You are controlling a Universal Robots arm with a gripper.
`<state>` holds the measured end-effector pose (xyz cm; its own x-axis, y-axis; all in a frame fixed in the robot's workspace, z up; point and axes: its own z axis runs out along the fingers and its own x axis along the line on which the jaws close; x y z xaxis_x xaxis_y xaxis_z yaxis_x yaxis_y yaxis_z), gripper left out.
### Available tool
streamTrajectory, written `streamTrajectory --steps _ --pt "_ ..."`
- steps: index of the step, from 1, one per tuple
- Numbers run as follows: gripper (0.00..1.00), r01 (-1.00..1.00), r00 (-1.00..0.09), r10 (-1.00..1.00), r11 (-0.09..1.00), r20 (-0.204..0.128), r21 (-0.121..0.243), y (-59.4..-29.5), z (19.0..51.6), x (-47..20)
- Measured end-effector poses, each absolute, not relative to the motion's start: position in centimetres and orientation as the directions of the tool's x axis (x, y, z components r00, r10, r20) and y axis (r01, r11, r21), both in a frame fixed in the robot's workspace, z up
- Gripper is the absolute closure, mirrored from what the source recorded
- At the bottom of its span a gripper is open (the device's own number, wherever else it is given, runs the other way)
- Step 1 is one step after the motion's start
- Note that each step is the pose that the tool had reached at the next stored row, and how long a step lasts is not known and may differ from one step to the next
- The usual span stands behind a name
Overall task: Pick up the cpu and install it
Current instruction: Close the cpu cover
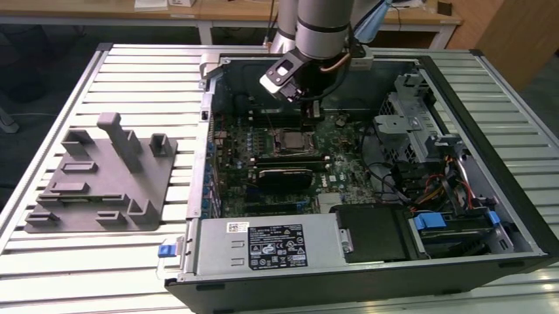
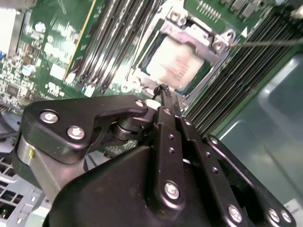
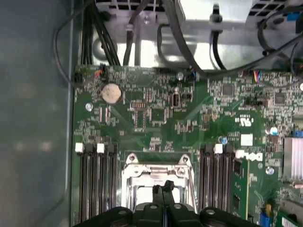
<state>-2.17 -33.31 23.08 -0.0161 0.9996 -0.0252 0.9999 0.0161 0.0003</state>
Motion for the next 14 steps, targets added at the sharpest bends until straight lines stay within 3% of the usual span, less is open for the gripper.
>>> streamTrajectory --steps 14 --pt "0.89 1.000 -0.016 1.000 0.016 -0.025 0.007 -33.7 22.7 -3.4"
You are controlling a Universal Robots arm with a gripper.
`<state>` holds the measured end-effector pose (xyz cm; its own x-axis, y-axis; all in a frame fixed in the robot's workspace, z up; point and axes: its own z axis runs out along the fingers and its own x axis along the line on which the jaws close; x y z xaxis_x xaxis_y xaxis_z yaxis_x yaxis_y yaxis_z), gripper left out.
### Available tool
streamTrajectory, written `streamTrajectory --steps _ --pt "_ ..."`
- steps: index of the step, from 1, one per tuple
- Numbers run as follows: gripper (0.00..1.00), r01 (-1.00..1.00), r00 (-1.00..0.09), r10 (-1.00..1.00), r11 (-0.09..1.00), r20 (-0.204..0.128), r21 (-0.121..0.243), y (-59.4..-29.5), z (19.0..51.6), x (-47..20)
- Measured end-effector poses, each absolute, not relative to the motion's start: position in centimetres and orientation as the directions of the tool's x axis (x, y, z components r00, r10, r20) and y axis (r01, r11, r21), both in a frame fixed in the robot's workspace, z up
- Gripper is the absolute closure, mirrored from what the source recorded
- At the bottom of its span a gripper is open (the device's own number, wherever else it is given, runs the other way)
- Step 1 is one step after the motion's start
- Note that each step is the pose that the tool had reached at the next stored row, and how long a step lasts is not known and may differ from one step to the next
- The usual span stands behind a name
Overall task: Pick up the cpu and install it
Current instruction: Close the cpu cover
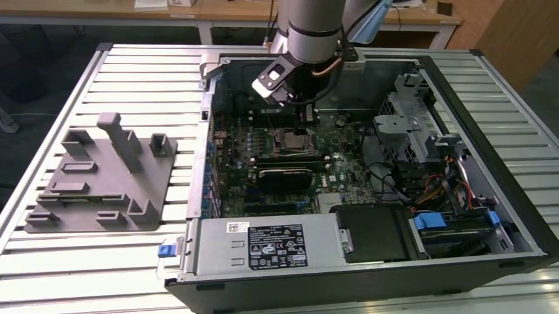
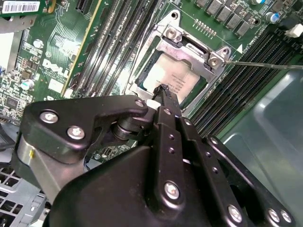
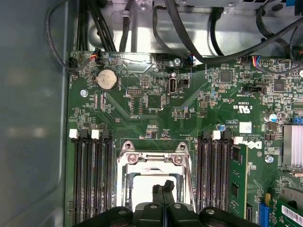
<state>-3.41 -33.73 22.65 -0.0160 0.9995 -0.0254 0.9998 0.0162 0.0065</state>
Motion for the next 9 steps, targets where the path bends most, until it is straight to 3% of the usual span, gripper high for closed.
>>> streamTrajectory --steps 9 --pt "0.89 0.997 -0.082 0.996 0.082 -0.025 0.006 -33.73 22.65 -3.42"
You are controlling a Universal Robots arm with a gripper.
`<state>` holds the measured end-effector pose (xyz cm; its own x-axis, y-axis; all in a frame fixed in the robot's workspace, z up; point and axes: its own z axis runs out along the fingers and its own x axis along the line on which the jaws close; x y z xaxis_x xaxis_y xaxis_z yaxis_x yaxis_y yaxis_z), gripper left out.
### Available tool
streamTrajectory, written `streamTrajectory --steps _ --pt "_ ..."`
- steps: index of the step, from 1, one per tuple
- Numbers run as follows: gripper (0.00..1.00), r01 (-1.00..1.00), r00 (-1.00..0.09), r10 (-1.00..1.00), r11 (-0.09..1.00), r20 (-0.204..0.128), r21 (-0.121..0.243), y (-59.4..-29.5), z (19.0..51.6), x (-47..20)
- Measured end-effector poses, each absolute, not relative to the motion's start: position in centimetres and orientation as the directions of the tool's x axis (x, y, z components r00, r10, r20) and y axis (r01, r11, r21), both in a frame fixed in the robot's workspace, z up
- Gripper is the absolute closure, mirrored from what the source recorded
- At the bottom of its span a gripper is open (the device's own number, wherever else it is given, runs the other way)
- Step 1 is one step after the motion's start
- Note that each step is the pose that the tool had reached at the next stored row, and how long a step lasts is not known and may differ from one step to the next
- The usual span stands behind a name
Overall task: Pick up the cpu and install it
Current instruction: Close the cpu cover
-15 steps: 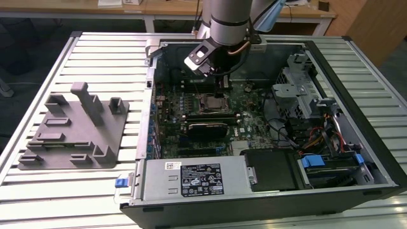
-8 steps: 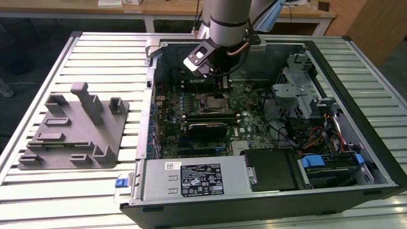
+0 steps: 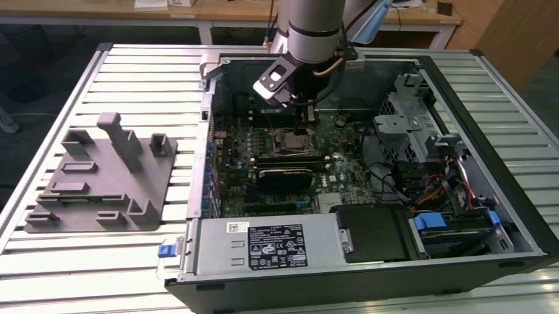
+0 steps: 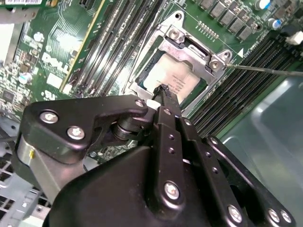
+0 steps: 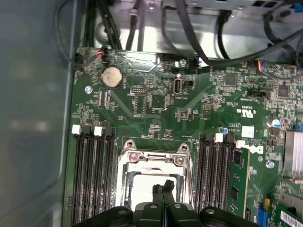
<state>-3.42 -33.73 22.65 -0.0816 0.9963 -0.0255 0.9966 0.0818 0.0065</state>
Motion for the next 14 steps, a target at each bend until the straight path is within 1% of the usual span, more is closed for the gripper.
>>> streamTrajectory --steps 14 --pt "0.89 0.949 -0.316 0.948 0.316 -0.025 0.007 -33.73 22.61 -3.42"
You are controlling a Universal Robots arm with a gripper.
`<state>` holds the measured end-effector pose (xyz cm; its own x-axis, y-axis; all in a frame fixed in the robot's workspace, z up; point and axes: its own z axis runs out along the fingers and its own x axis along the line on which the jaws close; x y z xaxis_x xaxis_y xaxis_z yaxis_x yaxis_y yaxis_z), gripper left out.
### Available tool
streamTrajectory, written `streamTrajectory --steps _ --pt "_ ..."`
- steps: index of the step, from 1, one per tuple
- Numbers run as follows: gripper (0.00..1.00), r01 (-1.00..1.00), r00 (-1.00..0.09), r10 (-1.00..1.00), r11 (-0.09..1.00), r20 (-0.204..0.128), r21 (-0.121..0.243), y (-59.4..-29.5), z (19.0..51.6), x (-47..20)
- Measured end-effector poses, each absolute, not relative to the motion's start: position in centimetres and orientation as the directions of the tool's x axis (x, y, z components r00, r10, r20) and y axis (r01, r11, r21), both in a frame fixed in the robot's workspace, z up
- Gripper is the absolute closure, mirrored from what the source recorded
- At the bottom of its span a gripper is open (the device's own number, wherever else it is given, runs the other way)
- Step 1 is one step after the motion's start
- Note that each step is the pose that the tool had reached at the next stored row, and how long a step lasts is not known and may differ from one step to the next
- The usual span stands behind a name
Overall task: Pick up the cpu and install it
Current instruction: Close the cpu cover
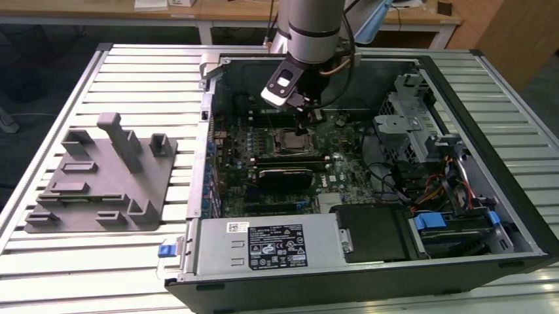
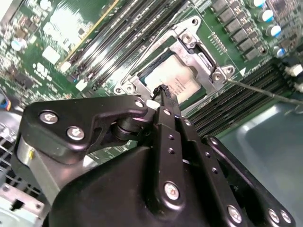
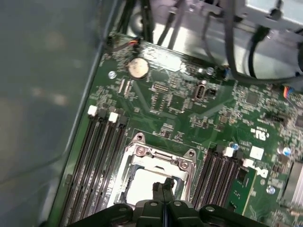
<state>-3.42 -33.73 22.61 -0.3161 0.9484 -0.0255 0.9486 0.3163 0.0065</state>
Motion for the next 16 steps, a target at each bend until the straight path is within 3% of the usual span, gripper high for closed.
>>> streamTrajectory --steps 16 --pt "0.89 0.817 -0.576 0.817 0.576 -0.026 0.006 -33.73 22.52 -3.42"
